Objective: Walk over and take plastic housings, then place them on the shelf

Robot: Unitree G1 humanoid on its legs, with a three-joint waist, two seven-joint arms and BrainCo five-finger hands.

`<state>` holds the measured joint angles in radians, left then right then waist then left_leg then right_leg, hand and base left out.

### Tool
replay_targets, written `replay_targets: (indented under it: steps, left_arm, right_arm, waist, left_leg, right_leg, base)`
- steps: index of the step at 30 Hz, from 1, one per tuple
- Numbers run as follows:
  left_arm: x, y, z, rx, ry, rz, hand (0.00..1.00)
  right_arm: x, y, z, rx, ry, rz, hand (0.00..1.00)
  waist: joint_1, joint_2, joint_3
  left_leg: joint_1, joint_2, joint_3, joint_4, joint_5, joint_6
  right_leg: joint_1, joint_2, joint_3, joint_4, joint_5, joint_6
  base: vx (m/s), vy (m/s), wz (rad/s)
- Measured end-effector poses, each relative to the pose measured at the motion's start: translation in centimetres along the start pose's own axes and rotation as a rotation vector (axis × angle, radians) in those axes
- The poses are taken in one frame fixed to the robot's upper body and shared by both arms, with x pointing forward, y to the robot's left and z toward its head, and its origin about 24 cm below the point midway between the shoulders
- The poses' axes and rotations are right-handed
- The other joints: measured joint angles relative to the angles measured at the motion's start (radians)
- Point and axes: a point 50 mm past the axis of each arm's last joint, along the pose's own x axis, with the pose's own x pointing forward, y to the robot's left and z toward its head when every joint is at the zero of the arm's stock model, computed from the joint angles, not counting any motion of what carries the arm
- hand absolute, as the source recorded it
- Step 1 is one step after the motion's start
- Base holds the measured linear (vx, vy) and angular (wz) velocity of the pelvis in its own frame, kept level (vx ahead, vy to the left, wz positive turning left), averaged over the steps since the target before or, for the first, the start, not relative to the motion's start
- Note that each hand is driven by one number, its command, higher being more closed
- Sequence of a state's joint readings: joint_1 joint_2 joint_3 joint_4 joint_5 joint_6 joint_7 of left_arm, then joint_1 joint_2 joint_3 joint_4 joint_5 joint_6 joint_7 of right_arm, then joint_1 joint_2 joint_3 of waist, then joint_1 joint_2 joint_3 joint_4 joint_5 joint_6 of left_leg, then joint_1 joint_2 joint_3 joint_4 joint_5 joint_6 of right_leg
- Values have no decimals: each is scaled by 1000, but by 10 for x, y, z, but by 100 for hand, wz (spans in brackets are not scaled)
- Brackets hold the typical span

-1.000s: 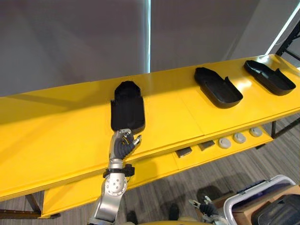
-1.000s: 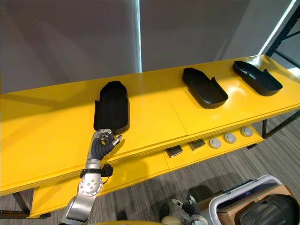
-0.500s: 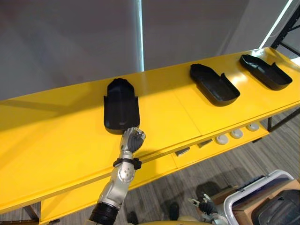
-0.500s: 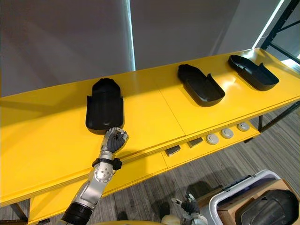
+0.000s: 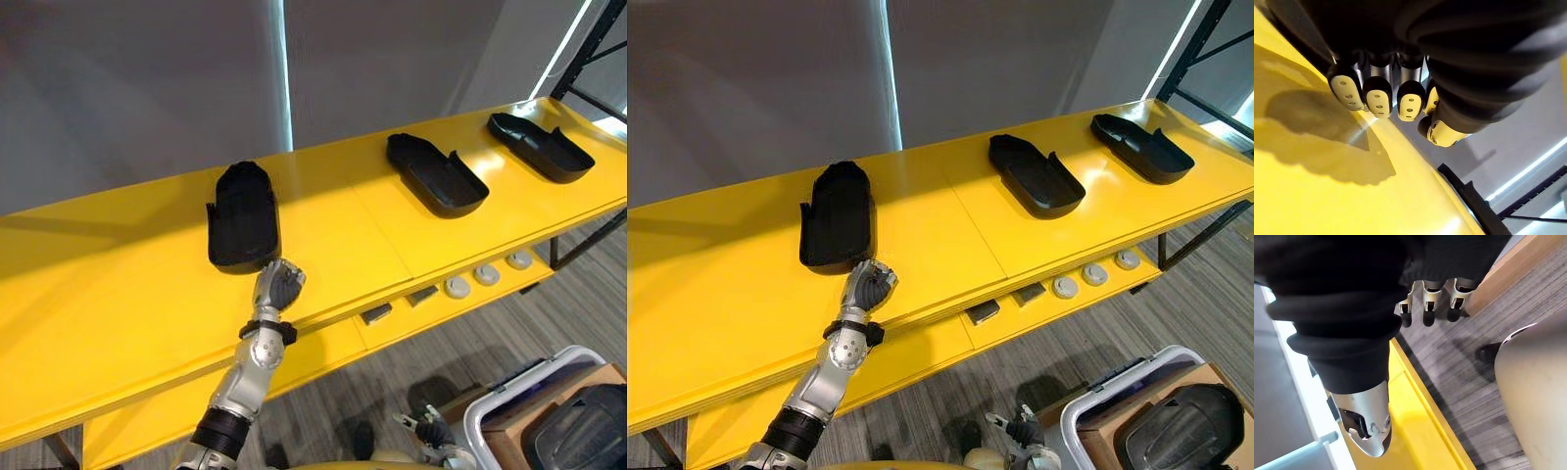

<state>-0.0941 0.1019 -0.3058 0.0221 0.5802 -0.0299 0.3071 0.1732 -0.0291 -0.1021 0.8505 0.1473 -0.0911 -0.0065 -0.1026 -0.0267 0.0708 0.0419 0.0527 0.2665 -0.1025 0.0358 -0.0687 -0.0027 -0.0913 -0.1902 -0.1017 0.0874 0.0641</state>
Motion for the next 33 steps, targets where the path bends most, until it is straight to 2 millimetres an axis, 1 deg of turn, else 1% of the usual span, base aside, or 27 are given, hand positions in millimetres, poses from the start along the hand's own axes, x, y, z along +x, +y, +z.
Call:
replay_targets:
  steps: [2, 3, 4, 5, 7, 8, 9, 10, 11, 12, 14, 15, 16, 17, 18, 19, 20, 21, 22, 24, 25, 26, 27, 28, 29, 31, 33]
  left_arm:
    - [1, 13, 21, -65, -93, 59, 100]
    - [2, 24, 34, -96, -151, 101, 100]
    - [1, 41, 46, -143, -220, 168, 100]
    - [0, 50, 52, -164, -249, 205, 100]
    - [-9, 93, 62, -223, -330, 405, 100]
    - [-16, 116, 61, -246, -348, 524, 100]
    - [-20, 127, 59, -256, -351, 587, 100]
    - [-30, 148, 51, -293, -342, 707, 100]
    - [-37, 162, 41, -318, -321, 795, 100]
    - [-44, 170, 34, -318, -295, 853, 100]
    - [-74, 194, 2, -359, -170, 1073, 100]
    - [-84, 198, -9, -341, -120, 1121, 100]
    - [-101, 203, -26, -302, -25, 1189, 100]
    - [-130, 203, -54, -282, 152, 1270, 100]
    - [-143, 201, -66, -300, 228, 1298, 100]
    - [-167, 193, -87, -313, 385, 1325, 100]
    - [-185, 184, -103, -326, 512, 1329, 0]
    - [-205, 168, -121, -351, 681, 1309, 0]
    - [-216, 159, -130, -359, 771, 1283, 0]
    - [-250, 113, -158, -424, 1092, 1062, 0]
    - [-254, 99, -163, -451, 1152, 992, 0]
    - [-260, 71, -169, -491, 1246, 833, 0]
    - [-261, 45, -171, -539, 1305, 699, 0]
    - [-261, 32, -171, -558, 1324, 623, 0]
    - [-258, 10, -169, -581, 1346, 487, 0]
    - [-250, -12, -166, -602, 1349, 350, 0]
    - [-243, -19, -167, -588, 1342, 289, 0]
  right_arm:
    - [0, -1, -1, -2, 4, -9, 0]
    - [1, -2, -1, -5, 9, -12, 0]
    - [2, -3, -1, -11, 17, -16, 0]
    - [2, -4, -1, -13, 19, -18, 0]
    - [3, -8, -2, -23, 26, -27, 0]
    - [4, -10, -2, -29, 36, -29, 0]
    - [4, -11, -2, -31, 39, -32, 0]
    - [3, -13, -4, -34, 48, -37, 0]
    - [3, -15, -6, -36, 58, -42, 0]
    - [3, -16, -6, -38, 64, -44, 0]
    - [3, -19, -8, -34, 70, -57, 0]
    - [3, -20, -8, -33, 72, -59, 0]
    - [2, -21, -9, -28, 74, -64, 0]
    - [1, -20, -11, -25, 79, -65, 0]
    - [1, -19, -12, -24, 80, -64, 0]
    - [0, -16, -12, -17, 77, -58, 0]
    - [-1, -13, -10, -17, 65, -49, 0]
    - [-1, -8, -8, -23, 50, -33, 0]
    - [-1, -5, -6, -24, 43, -23, 0]
    - [1, 7, 7, -31, -12, 14, 0]
    - [1, 9, 10, -29, -26, 19, 0]
    - [1, 11, 15, -25, -49, 25, 0]
    - [1, 12, 18, -25, -60, 27, 0]
    - [1, 12, 19, -25, -66, 27, 0]
    - [1, 12, 21, -24, -73, 25, 0]
    - [0, 11, 19, -25, -70, 18, 0]
    - [-1, 8, 11, -32, -40, 6, 0]
  waist:
    - [2, 3, -3]
    - [6, 4, -4]
    - [7, 7, -5]
    - [7, 9, -7]
    - [9, 17, -11]
    - [11, 18, -13]
    - [14, 19, -13]
    - [24, 19, -13]
    - [39, 19, -13]
    - [43, 19, -13]
    - [62, 19, -13]
    - [65, 19, -13]
    - [65, 18, -13]
    - [75, 12, -19]
    - [84, 9, -22]
    - [100, 4, -26]
    - [107, -1, -28]
    - [117, -8, -33]
    - [121, -12, -35]
    - [121, -15, -36]
    - [121, -16, -38]
    - [121, -19, -40]
    - [120, -21, -40]
    - [120, -21, -40]
    - [118, -20, -40]
    - [117, -18, -40]
    - [114, -11, -39]
  left_leg:
    - [0, -2, -13, 0, 2, 4]
    - [-2, -4, -18, 1, 2, 4]
    - [-1, -6, -25, 5, 3, 4]
    - [-1, -7, -30, 6, 3, 4]
    - [6, -9, -49, 7, 3, 4]
    - [8, -9, -58, 7, 3, 5]
    - [8, -10, -65, 7, 3, 5]
    - [10, -10, -74, 7, 4, 6]
    - [13, -10, -77, 6, 4, 6]
    - [15, -10, -80, 6, 4, 6]
    - [17, -13, -109, 0, 3, 6]
    - [19, -13, -118, 0, 0, 8]
    - [23, -14, -131, 0, -3, 6]
    - [27, -12, -133, 0, -6, 10]
    - [27, -11, -134, 0, -7, 11]
    - [26, -10, -133, -1, -7, 12]
    - [25, -9, -134, 0, -8, 12]
    - [26, -7, -130, 0, -10, 15]
    - [27, -6, -129, 0, -11, 15]
    - [37, -3, -124, 0, -11, 15]
    - [40, -3, -123, 0, -11, 15]
    - [48, -2, -121, 0, -10, 13]
    - [56, -2, -115, 0, -10, 13]
    - [60, -2, -112, 0, -11, 13]
    - [64, -2, -103, 0, -12, 14]
    - [63, 0, -93, 0, -13, 14]
    - [61, 3, -82, 0, -15, 11]
  right_leg:
    - [2, -6, -3, 3, 0, 1]
    - [9, -7, -6, 3, 1, 0]
    - [13, -10, -14, 3, 0, 1]
    - [17, -11, -20, 3, 0, 2]
    - [34, -13, -39, 4, -4, 4]
    - [41, -13, -48, 4, -5, 4]
    - [44, -13, -53, 4, -6, 4]
    - [51, -12, -60, 4, -8, 4]
    - [55, -12, -62, 4, -9, 3]
    - [59, -12, -65, 4, -10, 3]
    - [77, -13, -92, 16, -28, 4]
    - [81, -14, -99, 24, -37, 4]
    - [87, -15, -113, 36, -48, 2]
    - [87, -16, -117, 48, -60, 1]
    - [88, -16, -118, 49, -63, 1]
    - [88, -21, -124, 51, -65, 1]
    - [87, -23, -132, 58, -68, 4]
    - [88, -23, -139, 68, -73, 5]
    - [88, -23, -141, 71, -75, 5]
    - [90, -24, -142, 84, -83, 4]
    - [93, -24, -142, 87, -86, 5]
    - [97, -25, -141, 94, -91, 6]
    - [101, -26, -138, 99, -95, 5]
    - [103, -27, -136, 100, -97, 5]
    - [101, -26, -132, 100, -98, 5]
    - [94, -23, -113, 100, -100, 1]
    - [86, -19, -104, 99, -100, 1]
  base:
    - [28, 8, 21]
    - [40, 15, 19]
    - [48, 18, 17]
    - [46, 2, 22]
    - [35, -7, 26]
    - [14, -12, 24]
    - [-12, -15, 25]
    - [-29, -15, 18]
    - [-38, -15, 15]
    - [-48, -15, 17]
    - [-73, -16, 34]
    - [-67, -6, 41]
    - [-39, 3, 30]
    - [-18, 3, 22]
    - [-6, 8, 10]
    - [2, 7, 11]
    - [5, 3, 17]
    - [6, -3, 16]
    - [11, -7, 11]
    - [0, 0, 0]
    - [8, -5, -3]
    - [0, 1, -4]
    - [-1, 3, -8]
    - [-7, 7, -15]
    - [-11, 4, -18]
    - [-10, 1, -19]
    - [4, -13, -18]
